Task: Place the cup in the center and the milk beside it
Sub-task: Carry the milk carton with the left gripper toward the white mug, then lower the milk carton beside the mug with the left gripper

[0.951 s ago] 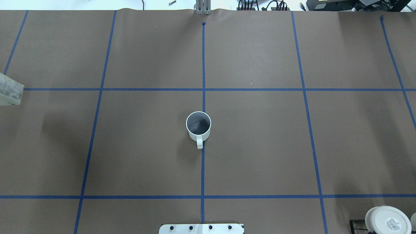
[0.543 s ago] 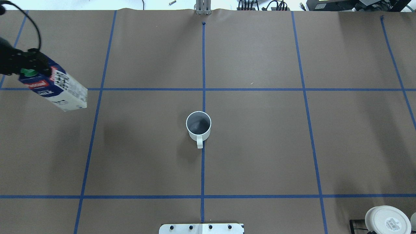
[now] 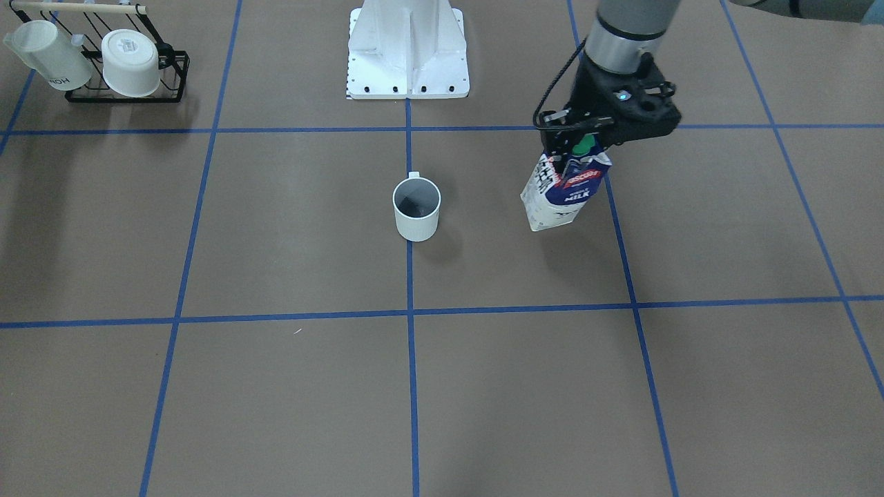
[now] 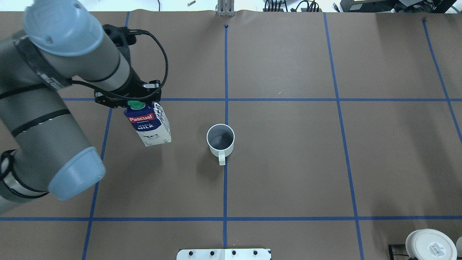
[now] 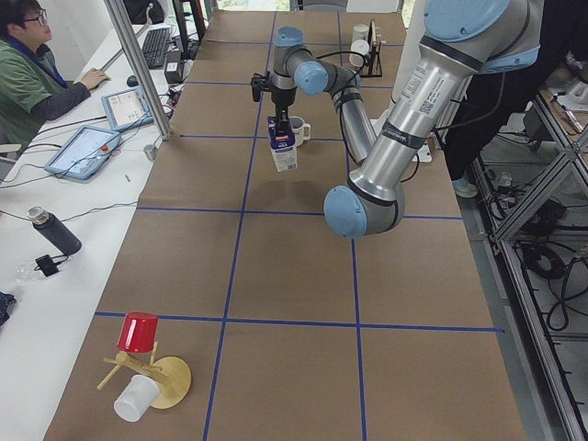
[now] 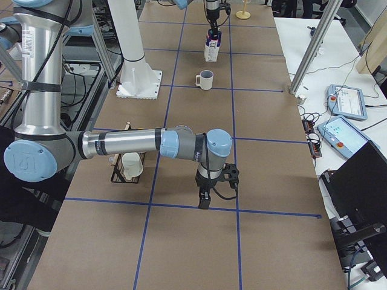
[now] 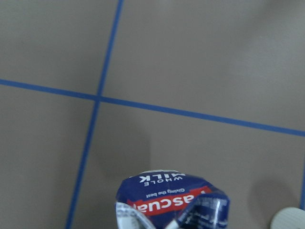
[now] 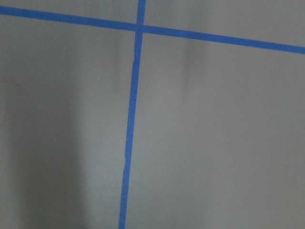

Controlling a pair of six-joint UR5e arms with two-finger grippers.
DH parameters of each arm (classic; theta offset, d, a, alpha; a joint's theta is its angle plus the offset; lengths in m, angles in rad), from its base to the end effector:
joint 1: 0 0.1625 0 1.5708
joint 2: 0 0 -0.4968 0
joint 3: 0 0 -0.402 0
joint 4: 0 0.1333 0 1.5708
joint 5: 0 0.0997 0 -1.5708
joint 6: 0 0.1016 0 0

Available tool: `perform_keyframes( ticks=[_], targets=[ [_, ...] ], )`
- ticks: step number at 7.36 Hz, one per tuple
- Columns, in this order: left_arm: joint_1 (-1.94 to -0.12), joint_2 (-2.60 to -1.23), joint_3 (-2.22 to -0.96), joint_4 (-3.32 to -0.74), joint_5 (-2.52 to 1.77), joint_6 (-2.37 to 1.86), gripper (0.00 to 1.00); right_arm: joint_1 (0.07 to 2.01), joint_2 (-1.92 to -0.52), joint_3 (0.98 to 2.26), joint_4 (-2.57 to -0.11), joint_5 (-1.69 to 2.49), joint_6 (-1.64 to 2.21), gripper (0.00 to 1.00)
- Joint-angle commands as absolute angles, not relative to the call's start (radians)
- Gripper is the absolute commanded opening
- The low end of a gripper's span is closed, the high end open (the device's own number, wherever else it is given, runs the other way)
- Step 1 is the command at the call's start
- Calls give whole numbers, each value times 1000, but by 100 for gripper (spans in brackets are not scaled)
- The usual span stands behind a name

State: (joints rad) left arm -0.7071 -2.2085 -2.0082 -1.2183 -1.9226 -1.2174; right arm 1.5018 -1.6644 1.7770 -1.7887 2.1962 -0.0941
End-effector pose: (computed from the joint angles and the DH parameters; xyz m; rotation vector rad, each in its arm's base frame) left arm 0.4112 -0.4806 0.2137 0.0716 0.7879 -0.2080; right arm 0.0431 -0.4475 0.7043 -0.0941 -0.6264 -0.1247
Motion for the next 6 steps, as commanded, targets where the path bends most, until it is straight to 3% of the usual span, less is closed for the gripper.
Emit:
perform_keyframes(
  ticks=[1,6],
  targets=[
    [-657,-2246,-1959,-1245,-1890,-1224,0,1502,-1664,1776,-1787,2197,-94,100],
    [-612,-2253,-1864,-1412,-1890,-1230,0,1502,-1664,1776,-1789,2198,-94,100]
  ],
)
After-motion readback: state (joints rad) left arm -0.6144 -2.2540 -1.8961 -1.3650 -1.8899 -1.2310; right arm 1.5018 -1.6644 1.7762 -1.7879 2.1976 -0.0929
